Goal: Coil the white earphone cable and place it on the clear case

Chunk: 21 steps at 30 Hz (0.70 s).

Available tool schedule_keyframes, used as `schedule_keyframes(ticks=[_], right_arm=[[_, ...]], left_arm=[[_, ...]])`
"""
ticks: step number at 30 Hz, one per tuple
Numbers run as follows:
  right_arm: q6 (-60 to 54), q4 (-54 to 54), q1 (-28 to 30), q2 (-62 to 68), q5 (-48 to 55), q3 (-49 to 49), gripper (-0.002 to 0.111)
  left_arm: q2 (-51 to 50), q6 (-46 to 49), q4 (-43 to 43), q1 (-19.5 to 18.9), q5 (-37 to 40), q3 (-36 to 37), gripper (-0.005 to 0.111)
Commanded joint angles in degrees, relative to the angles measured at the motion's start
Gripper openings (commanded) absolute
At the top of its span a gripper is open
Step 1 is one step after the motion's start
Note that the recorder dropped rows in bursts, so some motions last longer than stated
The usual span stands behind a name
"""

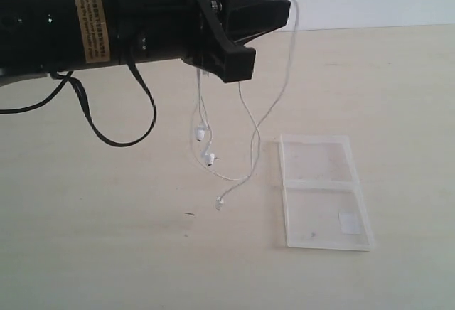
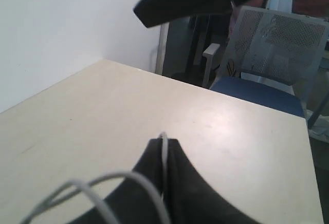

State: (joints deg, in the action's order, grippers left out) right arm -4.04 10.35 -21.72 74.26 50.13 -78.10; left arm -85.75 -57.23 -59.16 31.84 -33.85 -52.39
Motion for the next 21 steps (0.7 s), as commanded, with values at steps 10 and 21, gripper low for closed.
schedule_keyframes(ticks=[10,21], right_arm=[[-11.4,-13.4,0.4,-14.5,-37.9,27.0,0.060],[-60.1,-63.7,0.4,-13.4,-31.4,29.8,0.059]], left_arm=[[3.6,-2.9,-4.6,0.1,2.1,-0.5,0.000],[8.2,-15.7,-22.0,-1.6,1.8,-0.5,0.000]])
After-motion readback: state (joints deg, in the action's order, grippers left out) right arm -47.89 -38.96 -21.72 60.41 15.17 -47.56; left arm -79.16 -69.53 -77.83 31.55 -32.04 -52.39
